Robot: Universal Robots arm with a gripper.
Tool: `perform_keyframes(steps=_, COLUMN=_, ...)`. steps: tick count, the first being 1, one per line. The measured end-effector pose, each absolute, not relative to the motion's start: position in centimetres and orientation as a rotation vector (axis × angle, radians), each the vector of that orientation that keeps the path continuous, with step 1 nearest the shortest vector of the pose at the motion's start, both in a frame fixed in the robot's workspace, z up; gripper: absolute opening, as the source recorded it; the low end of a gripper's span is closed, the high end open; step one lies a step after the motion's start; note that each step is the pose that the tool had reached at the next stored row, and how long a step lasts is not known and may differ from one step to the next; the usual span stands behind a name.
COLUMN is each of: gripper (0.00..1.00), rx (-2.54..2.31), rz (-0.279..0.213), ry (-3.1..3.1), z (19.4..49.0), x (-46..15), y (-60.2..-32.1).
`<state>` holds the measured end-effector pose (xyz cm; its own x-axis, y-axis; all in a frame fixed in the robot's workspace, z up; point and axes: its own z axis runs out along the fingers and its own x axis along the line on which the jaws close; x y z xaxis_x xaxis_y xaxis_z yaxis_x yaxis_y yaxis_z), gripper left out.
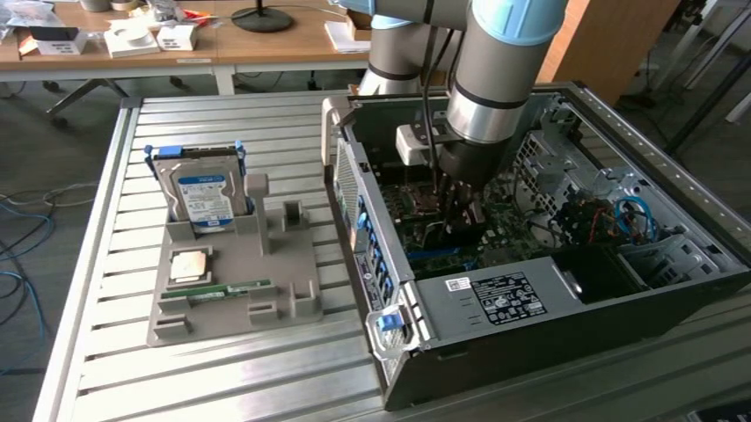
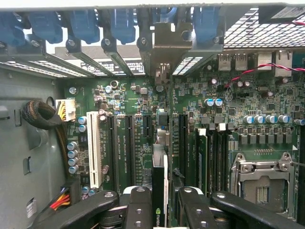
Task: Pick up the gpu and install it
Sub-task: 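Insert the gpu into the slot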
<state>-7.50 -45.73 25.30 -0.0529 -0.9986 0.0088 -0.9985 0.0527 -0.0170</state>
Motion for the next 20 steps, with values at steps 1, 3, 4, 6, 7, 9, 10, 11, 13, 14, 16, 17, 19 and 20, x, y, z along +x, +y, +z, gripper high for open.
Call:
perform_keyframes(steps=1, gripper=0.26, rx=-2.158, rz=-0.029, ry=2.275, z=25.29, x=-7.5, y=-45.73)
perform_keyframes(steps=3, gripper=0.26, rx=-2.158, rz=-0.029, ry=2.275, z=25.29, x=-7.5, y=-45.73)
perform_keyframes(steps=4, gripper=0.26, rx=-2.158, rz=-0.029, ry=2.275, z=25.29, x=-7.5, y=-45.73)
perform_keyframes(steps=6, gripper=0.26, rx=-2.158, rz=-0.029, ry=2.275, z=25.29, x=-7.5, y=-45.73)
perform_keyframes(steps=7, gripper=0.26, rx=-2.158, rz=-0.029, ry=2.275, z=25.29, x=-7.5, y=-45.73)
perform_keyframes(steps=9, gripper=0.26, rx=-2.158, rz=-0.029, ry=2.275, z=25.38, x=-7.5, y=-45.73)
perform_keyframes(steps=10, gripper=0.26, rx=-2.158, rz=-0.028, ry=2.275, z=25.46, x=-7.5, y=-45.73)
perform_keyframes(steps=11, gripper=0.26, rx=-2.157, rz=-0.028, ry=2.275, z=25.55, x=-7.5, y=-45.73)
perform_keyframes(steps=13, gripper=0.26, rx=-2.156, rz=-0.029, ry=2.274, z=25.61, x=-7.5, y=-45.73)
perform_keyframes(steps=14, gripper=0.26, rx=-2.156, rz=-0.029, ry=2.273, z=25.61, x=-7.49, y=-45.73)
perform_keyframes(steps=16, gripper=0.26, rx=-2.156, rz=-0.029, ry=2.273, z=25.62, x=-7.5, y=-45.73)
perform_keyframes(steps=17, gripper=0.26, rx=-2.157, rz=-0.029, ry=2.273, z=25.63, x=-7.5, y=-45.73)
perform_keyframes(steps=19, gripper=0.26, rx=-2.161, rz=-0.031, ry=2.268, z=25.63, x=-7.5, y=-45.72)
perform_keyframes(steps=20, gripper=0.26, rx=-2.164, rz=-0.031, ry=2.265, z=25.64, x=-7.5, y=-45.71)
